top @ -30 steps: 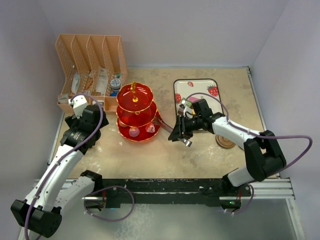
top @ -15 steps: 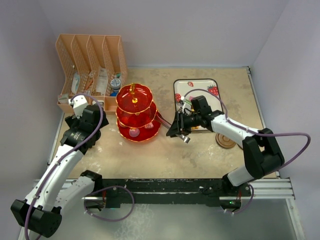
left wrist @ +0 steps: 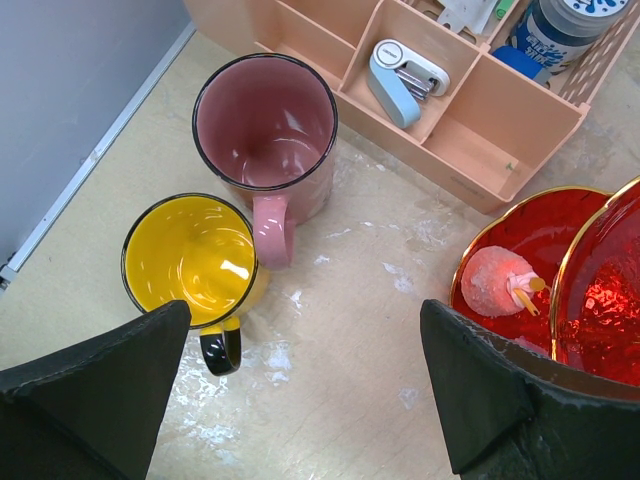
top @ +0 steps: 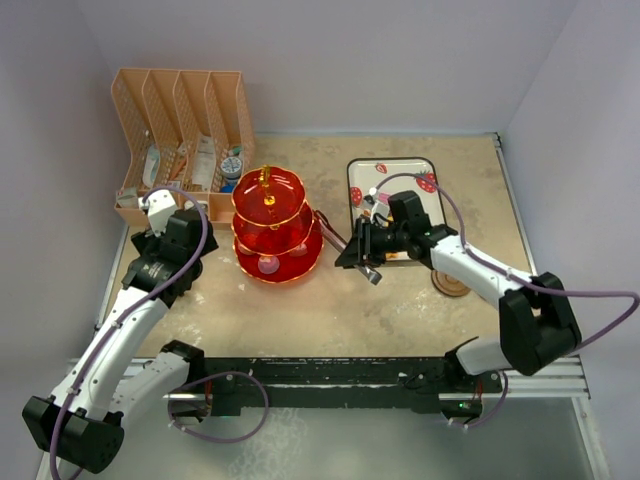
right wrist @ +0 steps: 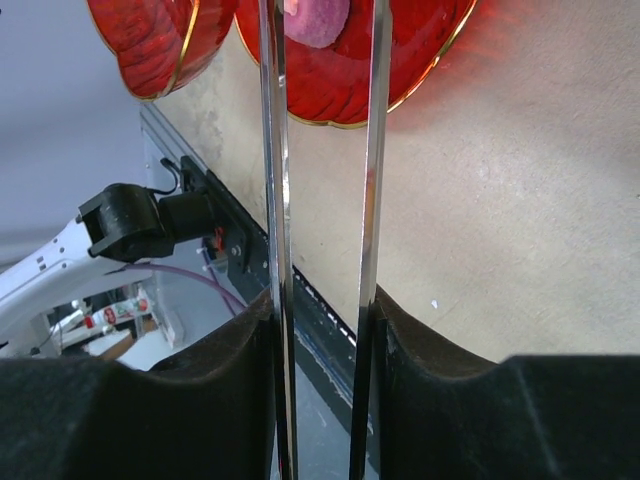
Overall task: Serve the afternoon tea
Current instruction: Place the desert on the desert table, then pick up the desert from the tray.
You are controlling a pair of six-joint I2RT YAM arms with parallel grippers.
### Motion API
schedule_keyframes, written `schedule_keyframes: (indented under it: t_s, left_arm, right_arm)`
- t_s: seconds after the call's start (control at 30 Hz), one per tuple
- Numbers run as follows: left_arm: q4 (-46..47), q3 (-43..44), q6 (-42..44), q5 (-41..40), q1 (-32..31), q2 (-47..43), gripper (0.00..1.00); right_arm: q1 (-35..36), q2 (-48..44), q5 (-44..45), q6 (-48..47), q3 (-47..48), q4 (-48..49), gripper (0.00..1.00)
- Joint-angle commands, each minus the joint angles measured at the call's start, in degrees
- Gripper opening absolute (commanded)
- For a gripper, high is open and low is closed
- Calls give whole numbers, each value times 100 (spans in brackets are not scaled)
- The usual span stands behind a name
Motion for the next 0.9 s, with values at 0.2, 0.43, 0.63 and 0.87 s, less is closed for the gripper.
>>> schedule_keyframes:
  t_s: [0.2,0.43,0.63,0.87]
  left_arm:
    - [185,100,43,-80,-26,-76,94]
    - [202,95,75,-47,-20,-125,95]
    - [187,98,59,-71,-27,-191,95]
    - [184,98,54,-80,-21,-188,95]
  right_arm:
    - [19,-1241,1251,18,-272,-416,36]
    - [19,-1989,2543,-75,-130,-936,34]
    - [-8,-2047,3492,-562,379,-1458,33]
    - [-1313,-1865,2765,-1118,304,-1485,30]
